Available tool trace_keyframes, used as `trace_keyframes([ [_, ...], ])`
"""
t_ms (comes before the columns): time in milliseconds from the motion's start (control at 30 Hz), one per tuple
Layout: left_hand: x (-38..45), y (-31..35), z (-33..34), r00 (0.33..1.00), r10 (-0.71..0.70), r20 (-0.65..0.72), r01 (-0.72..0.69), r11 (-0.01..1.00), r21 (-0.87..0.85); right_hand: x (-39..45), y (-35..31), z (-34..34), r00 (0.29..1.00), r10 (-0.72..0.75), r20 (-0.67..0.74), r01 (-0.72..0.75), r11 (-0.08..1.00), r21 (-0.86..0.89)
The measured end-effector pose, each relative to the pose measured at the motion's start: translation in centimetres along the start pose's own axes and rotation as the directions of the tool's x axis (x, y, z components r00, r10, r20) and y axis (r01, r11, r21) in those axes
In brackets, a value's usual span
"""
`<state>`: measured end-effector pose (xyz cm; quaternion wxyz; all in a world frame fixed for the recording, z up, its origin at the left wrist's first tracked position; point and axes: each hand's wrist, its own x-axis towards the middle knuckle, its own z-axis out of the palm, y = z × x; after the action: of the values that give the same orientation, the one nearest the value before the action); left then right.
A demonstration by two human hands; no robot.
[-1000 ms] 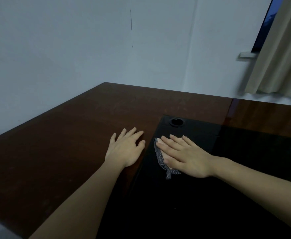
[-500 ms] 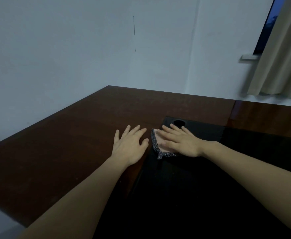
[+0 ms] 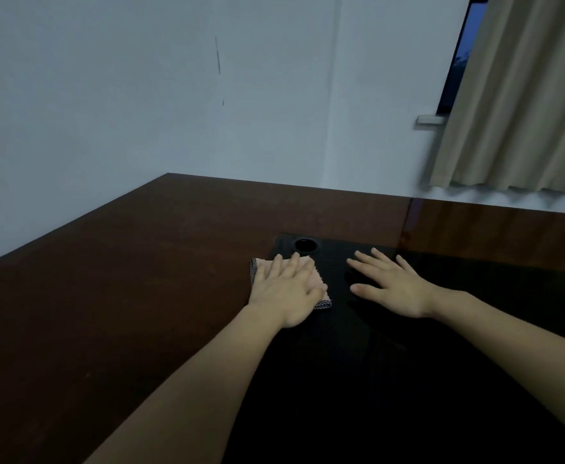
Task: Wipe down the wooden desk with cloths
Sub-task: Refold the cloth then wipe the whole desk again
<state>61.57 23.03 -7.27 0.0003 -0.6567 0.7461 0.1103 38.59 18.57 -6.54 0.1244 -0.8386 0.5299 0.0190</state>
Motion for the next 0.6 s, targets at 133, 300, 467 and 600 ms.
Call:
trace_keyframes([
  [133,-1.2,-3.3,-0.2,0.999,0.039,0.001,-0.039,0.999,0.020,1.6,-2.5,0.4,0.998,-0.058,-0.010,0.058,0.998,0.022],
  [300,-2.4,-10.2,-1.4,0.990,-0.137,-0.006,0.138,0.990,0.024,5.0,-6.0,0.5,0.993,-0.112,-0.024,0.113,0.993,0.033],
  [467,-2.2,-11.7,-2.4,0.979,-0.194,0.059,0.194,0.981,0.015,7.7,-7.8,0.7,0.998,-0.052,-0.035,0.054,0.995,0.079],
  [600,-2.0,-9.1,-2.1,0.992,-0.082,0.097,0.079,0.996,0.037,8.1,-8.2,1.7,0.999,-0.033,-0.024,0.033,0.999,-0.004],
])
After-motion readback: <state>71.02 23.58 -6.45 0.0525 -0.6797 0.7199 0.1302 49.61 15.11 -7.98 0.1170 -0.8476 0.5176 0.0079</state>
